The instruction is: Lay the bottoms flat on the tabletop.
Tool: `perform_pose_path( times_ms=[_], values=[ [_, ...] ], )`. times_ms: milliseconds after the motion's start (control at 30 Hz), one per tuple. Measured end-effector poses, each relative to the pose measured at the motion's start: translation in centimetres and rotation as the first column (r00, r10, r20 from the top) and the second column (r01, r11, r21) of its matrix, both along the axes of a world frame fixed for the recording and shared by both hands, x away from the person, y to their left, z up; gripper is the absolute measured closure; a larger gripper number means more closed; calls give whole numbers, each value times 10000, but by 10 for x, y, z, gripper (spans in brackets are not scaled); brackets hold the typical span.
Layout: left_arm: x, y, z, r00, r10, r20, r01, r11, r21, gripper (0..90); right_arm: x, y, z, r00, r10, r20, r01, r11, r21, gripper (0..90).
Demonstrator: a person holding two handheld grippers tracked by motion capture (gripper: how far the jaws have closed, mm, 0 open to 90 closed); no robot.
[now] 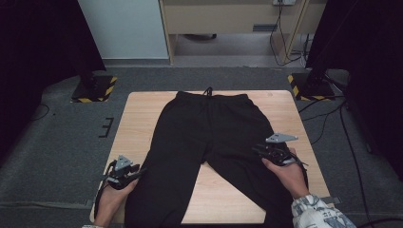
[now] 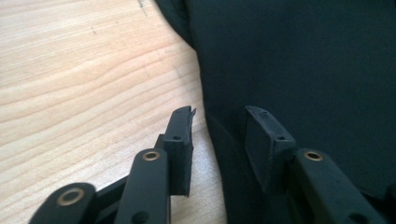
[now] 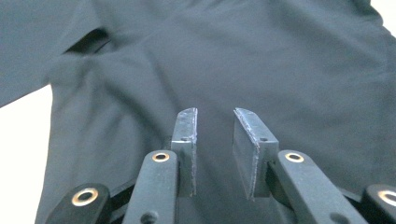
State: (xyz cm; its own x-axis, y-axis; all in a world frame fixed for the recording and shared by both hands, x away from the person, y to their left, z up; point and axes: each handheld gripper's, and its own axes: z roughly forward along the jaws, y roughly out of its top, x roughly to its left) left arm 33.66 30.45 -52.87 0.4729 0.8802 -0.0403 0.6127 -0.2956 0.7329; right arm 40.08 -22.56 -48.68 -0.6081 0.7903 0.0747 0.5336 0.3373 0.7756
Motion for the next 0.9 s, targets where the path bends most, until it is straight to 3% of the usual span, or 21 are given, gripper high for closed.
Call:
perform_pose_path(
  times_ms=[200,300,533,633,767,800,867,900],
  values=[
    [-4,0,3,9994,-190,-299,193,9998,85,834,-30,8,-12,9977,659,-158,-662,9977,-172,629],
    [-6,-2,4,9987,-329,-386,332,9994,70,869,-42,14,-13,9947,1032,-41,-1032,9945,-163,658],
    [-18,-4,9,9957,-741,-549,765,9962,427,875,-54,45,-24,9816,1879,-334,-1890,9815,-321,699],
    [-28,-3,10,9931,-986,-627,1008,9944,320,874,-54,56,-30,9764,2101,-503,-2129,9753,-597,628],
    [-33,-5,12,9929,-1062,-537,1082,9935,357,862,-56,66,-36,9732,2149,-816,-2217,9714,-853,426],
    [-32,-5,12,9947,-935,-422,948,9950,311,818,-56,68,-38,9692,2261,-980,-2351,9675,-928,375],
    [-30,-5,13,9958,-866,-294,867,9962,24,717,-58,72,-40,9705,2308,-698,-2378,9642,-1175,390],
    [-30,-5,14,9961,-859,-217,858,9963,-28,711,-59,74,-40,9722,2248,-655,-2314,9650,-1235,427]
  ],
)
